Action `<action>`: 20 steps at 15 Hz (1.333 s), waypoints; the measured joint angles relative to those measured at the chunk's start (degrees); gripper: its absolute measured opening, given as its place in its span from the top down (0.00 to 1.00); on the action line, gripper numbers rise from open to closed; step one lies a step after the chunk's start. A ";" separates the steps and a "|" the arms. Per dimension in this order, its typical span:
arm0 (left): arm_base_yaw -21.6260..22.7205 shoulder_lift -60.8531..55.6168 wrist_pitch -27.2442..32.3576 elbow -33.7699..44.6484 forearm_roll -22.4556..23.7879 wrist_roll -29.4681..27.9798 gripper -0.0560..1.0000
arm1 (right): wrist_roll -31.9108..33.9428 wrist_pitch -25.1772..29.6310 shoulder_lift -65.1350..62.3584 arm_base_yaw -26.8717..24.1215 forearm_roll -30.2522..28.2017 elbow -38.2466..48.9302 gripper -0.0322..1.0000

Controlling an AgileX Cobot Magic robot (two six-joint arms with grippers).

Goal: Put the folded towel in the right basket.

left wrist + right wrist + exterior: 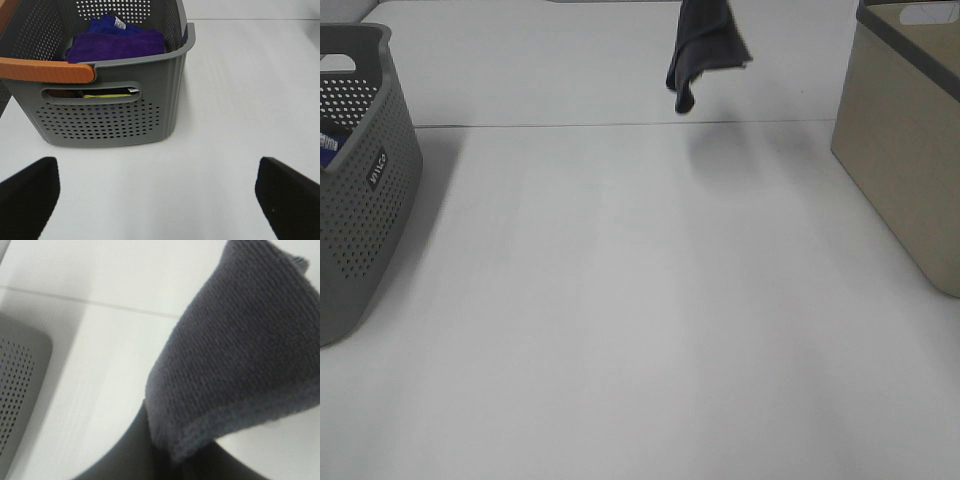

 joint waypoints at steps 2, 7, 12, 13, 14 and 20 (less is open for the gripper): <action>0.00 0.00 0.00 0.00 0.00 0.00 0.01 | -1.78 0.00 -9.17 -4.58 -9.51 -0.06 0.91; 0.00 0.00 0.00 0.00 0.00 0.00 0.01 | -3.32 0.11 -13.98 -17.07 -22.29 -0.06 0.91; 0.00 0.00 0.00 0.00 0.00 0.00 0.01 | -2.52 0.17 -9.68 -22.06 -23.95 -0.06 0.85; 0.00 0.00 0.00 0.00 0.00 0.00 0.01 | -2.52 0.23 -8.77 -22.06 -24.29 0.92 0.75; 0.00 0.00 0.00 0.00 0.00 0.00 0.01 | -2.52 0.23 -8.37 -22.00 -24.98 4.64 0.35; 0.00 0.00 0.00 0.00 0.00 0.00 0.01 | -2.52 0.23 -8.54 -21.83 -22.40 9.05 0.04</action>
